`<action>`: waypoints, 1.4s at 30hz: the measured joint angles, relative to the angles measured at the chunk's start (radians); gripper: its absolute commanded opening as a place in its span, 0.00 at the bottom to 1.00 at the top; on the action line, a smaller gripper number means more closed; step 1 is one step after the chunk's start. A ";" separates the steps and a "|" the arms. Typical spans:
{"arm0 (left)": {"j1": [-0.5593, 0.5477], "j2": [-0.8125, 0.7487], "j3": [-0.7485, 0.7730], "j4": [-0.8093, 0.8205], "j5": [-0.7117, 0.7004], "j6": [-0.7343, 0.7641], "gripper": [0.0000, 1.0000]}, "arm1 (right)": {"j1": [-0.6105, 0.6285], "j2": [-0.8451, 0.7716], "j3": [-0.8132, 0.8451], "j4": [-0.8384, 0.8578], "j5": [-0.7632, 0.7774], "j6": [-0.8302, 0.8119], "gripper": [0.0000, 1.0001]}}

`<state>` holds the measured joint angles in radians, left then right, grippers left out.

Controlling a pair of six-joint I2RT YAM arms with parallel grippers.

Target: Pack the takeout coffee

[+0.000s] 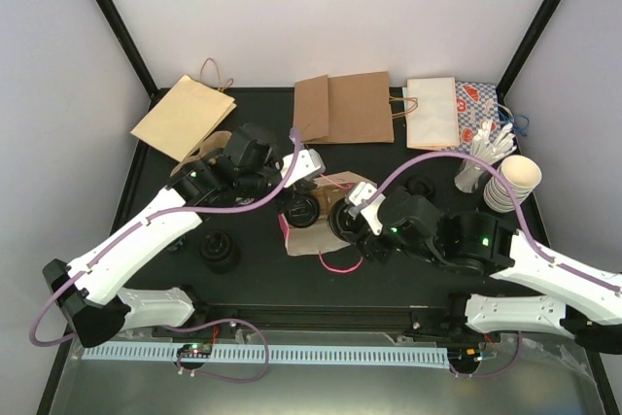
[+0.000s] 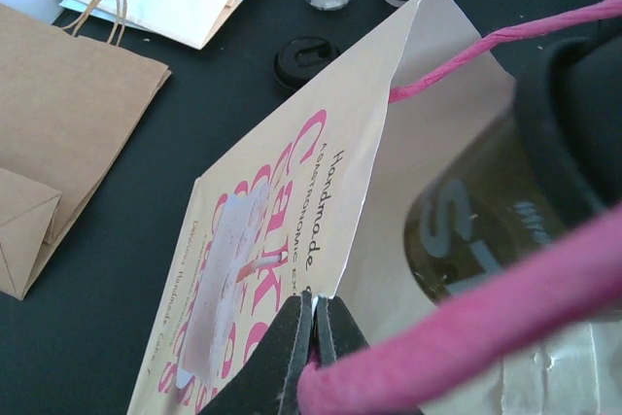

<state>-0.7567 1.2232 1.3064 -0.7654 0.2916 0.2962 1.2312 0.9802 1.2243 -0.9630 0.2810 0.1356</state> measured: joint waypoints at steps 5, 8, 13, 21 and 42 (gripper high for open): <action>-0.014 -0.026 -0.028 0.010 0.000 -0.005 0.02 | 0.002 0.017 -0.039 0.022 0.040 -0.023 0.56; -0.018 -0.028 -0.028 0.012 0.000 -0.006 0.02 | 0.002 0.035 -0.040 0.044 0.060 -0.052 0.56; -0.023 -0.028 -0.028 0.014 0.000 -0.013 0.02 | 0.002 0.033 -0.061 0.103 0.058 -0.125 0.56; -0.035 -0.028 -0.028 0.019 0.000 -0.023 0.02 | 0.010 0.004 -0.164 0.164 0.005 -0.263 0.57; -0.090 -0.024 -0.039 0.031 0.000 -0.064 0.02 | 0.013 -0.003 -0.223 0.224 0.006 -0.614 0.57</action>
<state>-0.8463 1.1988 1.2675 -0.7345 0.2913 0.2325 1.2442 0.9768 1.0016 -0.7387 0.2867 -0.4782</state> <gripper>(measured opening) 0.026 0.723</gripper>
